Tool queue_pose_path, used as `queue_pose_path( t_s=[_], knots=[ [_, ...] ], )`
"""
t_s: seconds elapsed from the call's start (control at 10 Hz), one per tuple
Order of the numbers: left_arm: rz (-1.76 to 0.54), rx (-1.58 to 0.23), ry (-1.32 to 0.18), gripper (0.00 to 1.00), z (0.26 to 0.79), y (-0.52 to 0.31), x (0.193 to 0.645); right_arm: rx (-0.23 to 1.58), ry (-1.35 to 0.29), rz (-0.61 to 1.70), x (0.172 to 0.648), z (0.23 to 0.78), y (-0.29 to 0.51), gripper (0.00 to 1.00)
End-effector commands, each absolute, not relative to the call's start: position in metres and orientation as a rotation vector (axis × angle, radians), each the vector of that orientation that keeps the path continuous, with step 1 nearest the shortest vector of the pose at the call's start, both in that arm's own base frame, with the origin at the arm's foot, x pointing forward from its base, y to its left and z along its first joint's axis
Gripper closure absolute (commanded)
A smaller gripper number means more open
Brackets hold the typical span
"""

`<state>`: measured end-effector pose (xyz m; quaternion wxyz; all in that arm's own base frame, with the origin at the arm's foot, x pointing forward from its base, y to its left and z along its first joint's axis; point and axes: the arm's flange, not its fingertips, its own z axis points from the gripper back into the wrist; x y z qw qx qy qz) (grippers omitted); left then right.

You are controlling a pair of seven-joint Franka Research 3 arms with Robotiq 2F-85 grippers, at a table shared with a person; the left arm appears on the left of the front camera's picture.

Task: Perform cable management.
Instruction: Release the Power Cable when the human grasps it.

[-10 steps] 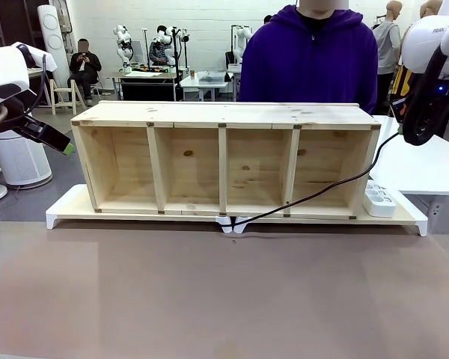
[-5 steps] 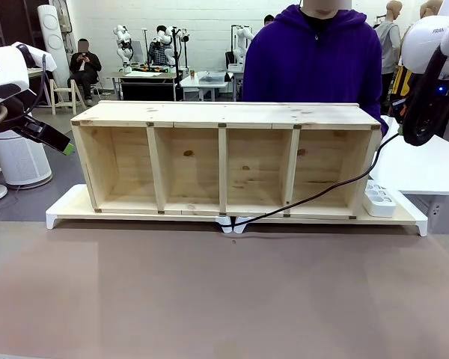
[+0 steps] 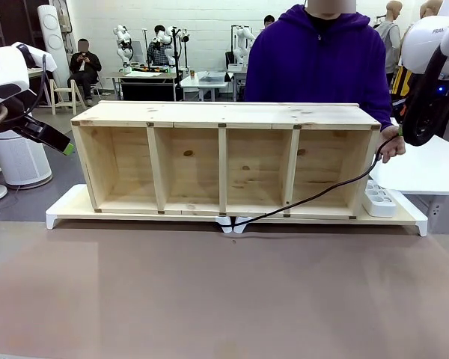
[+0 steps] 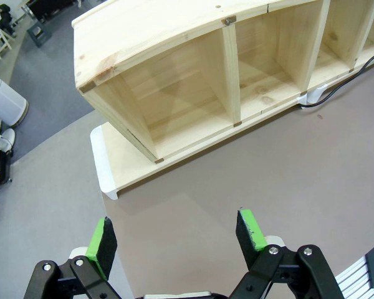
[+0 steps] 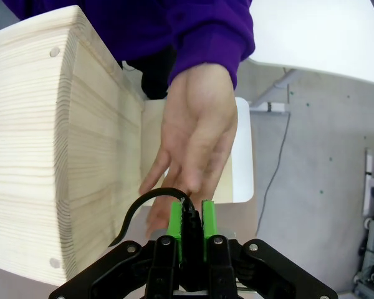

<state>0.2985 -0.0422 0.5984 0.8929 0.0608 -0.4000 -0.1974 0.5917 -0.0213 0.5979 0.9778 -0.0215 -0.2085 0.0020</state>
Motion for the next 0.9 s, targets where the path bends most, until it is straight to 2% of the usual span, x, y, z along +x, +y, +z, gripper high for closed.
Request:
queue_pose_path(
  t_s=[0.0, 0.6, 0.7, 0.8],
  knots=[
    [-0.403, 0.117, -0.844, 0.00, 0.5985, -0.0436, 0.3006, -0.044, -0.429, 0.003, 0.5916, 0.5992, -0.0216, 0.84],
    [-0.403, 0.117, -0.844, 0.00, 0.5985, -0.0436, 0.3006, -0.044, -0.429, 0.003, 0.5916, 0.5992, -0.0216, 0.84],
    [-0.403, 0.117, -0.844, 0.00, 0.5985, -0.0436, 0.3006, -0.043, -0.419, 0.004, 0.5916, 0.5977, -0.0213, 0.65],
    [-0.403, 0.117, -0.844, 0.00, 0.5985, -0.0436, 0.3006, -0.048, -0.412, 0.002, 0.5905, 0.5978, -0.0212, 0.65]
  ],
)
